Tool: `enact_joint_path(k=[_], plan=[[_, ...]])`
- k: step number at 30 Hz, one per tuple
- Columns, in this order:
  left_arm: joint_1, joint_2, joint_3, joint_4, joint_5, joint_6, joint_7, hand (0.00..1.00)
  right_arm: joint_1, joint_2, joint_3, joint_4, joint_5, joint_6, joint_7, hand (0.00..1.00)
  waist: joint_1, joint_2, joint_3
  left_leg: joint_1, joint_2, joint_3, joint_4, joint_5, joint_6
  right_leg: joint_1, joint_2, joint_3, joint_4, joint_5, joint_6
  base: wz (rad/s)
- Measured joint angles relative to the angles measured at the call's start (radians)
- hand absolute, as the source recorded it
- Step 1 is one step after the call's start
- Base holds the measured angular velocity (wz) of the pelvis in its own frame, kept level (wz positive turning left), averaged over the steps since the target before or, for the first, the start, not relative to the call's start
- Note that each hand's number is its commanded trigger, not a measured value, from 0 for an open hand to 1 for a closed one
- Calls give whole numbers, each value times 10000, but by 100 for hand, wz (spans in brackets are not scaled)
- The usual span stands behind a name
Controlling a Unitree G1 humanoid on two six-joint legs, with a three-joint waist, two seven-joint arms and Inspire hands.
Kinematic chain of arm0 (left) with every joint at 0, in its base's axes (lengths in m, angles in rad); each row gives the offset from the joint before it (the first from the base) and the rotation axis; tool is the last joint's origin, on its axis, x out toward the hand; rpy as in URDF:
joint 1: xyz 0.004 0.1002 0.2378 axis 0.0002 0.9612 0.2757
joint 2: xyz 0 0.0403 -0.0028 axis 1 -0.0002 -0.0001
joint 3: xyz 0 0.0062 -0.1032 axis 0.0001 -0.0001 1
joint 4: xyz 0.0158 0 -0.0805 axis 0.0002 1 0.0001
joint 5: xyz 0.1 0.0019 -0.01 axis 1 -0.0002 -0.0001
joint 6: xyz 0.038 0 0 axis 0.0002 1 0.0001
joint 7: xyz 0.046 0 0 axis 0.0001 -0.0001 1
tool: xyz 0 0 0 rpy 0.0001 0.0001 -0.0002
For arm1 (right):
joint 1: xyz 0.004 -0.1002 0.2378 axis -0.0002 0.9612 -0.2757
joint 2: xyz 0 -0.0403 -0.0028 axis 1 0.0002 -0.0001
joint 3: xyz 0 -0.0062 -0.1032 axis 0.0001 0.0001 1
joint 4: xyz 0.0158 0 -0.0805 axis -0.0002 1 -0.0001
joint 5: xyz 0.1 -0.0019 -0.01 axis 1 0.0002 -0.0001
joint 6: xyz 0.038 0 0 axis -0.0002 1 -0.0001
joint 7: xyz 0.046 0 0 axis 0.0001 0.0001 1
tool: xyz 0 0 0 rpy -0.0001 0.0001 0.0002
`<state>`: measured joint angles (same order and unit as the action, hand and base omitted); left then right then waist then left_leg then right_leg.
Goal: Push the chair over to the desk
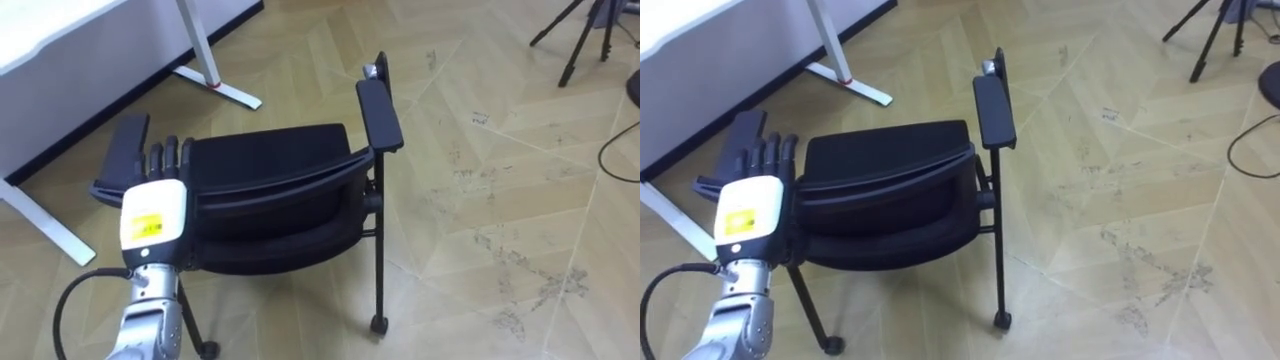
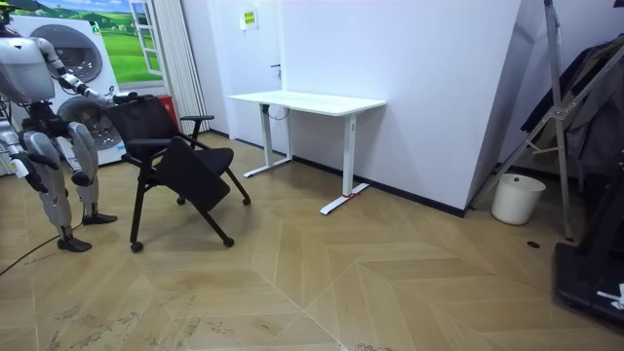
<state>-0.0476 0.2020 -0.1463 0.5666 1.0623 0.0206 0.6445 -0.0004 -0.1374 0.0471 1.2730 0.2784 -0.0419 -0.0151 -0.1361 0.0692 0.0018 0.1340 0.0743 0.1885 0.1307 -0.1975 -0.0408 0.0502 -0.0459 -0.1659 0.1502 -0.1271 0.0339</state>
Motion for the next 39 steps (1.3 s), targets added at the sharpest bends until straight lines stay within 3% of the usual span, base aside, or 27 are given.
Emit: enact_joint_path(k=[9,17,18,20,28,39], plan=[[103,1,-337,90,-102,-2,137,0,69,62,110,0,358,-10,-90,0,18,-122,74,110,-1,145,-23,0,0,64,9,26,27,2,2,-2],[218,-162,-323,900,-103,-218,899,0,124,51,73,4,325,-16,-161,0,54,-66,1,319,-10,295,-24,0,0,166,40,298,4,1,6,-8],[227,-163,-329,938,-100,-228,929,56,124,47,73,3,324,-15,-161,0,55,-57,-9,329,-10,299,-26,0,0,175,40,301,2,1,7,0],[233,-169,-339,1127,-96,-285,1064,100,122,48,77,-8,325,-12,-146,0,57,-52,-34,355,-9,307,-28,0,0,185,42,318,10,1,7,0],[353,-154,-304,1598,-88,-345,1795,100,208,49,37,-7,254,-11,-116,0,49,-193,-95,564,-4,527,-72,0,0,265,82,565,30,1,6,-9],[185,120,-201,1651,-101,-350,2447,100,259,67,-13,-42,241,-7,-291,0,42,-368,-74,740,-4,587,-148,0,0,316,129,767,19,-5,14,-5]])
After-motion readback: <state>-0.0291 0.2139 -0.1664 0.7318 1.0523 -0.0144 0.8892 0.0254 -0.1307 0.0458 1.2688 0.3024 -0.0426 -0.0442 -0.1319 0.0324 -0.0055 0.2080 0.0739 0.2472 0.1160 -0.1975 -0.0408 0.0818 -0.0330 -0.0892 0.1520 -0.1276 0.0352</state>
